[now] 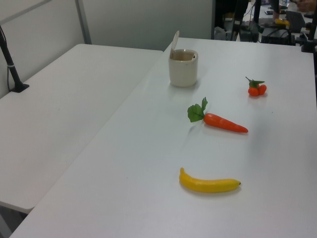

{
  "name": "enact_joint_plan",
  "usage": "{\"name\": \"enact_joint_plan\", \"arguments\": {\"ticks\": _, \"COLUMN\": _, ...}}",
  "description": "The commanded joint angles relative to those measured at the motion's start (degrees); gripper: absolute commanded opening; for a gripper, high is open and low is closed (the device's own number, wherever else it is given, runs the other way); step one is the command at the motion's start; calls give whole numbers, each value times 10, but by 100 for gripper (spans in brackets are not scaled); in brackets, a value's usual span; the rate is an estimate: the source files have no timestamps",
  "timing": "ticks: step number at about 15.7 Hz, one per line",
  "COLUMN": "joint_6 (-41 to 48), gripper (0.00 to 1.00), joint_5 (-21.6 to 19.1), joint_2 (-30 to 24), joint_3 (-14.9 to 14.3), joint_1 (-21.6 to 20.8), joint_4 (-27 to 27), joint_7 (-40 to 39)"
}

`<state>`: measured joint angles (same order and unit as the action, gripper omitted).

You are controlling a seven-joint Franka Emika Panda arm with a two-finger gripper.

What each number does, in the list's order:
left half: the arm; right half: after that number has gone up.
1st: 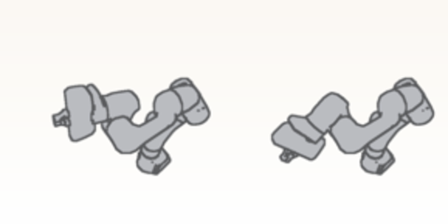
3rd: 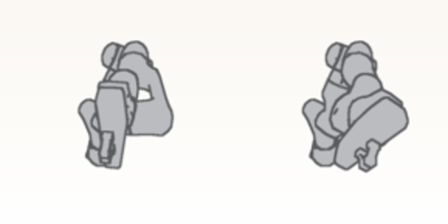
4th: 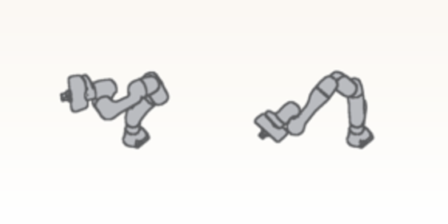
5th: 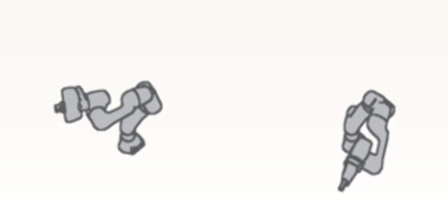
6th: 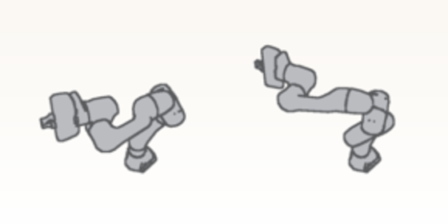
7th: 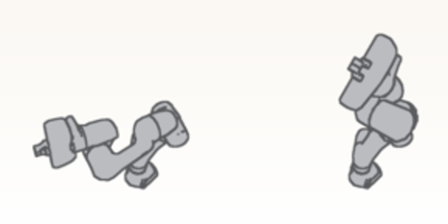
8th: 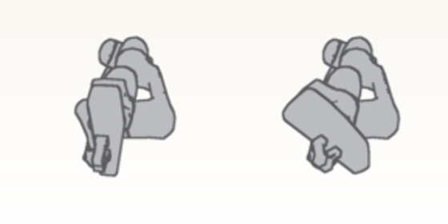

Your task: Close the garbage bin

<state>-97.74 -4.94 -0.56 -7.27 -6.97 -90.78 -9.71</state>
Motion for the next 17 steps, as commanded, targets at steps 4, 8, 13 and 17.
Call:
{"name": "enact_joint_plan", "arguments": {"ticks": 4, "joint_6": -15, "gripper": 100, "joint_5": 5, "joint_2": -8, "joint_3": 2, "joint_1": 2, "joint_4": -15, "joint_7": -8}}
{"name": "enact_joint_plan", "arguments": {"ticks": 8, "joint_6": -14, "gripper": 100, "joint_5": 3, "joint_2": -9, "joint_3": 2, "joint_1": 5, "joint_4": -15, "joint_7": -8}}
{"name": "enact_joint_plan", "arguments": {"ticks": 13, "joint_6": -15, "gripper": 100, "joint_5": -2, "joint_2": -9, "joint_3": 2, "joint_1": 11, "joint_4": -14, "joint_7": -7}}
{"name": "enact_joint_plan", "arguments": {"ticks": 17, "joint_6": -15, "gripper": 100, "joint_5": -3, "joint_2": -8, "joint_3": 3, "joint_1": 11, "joint_4": -12, "joint_7": -7}}
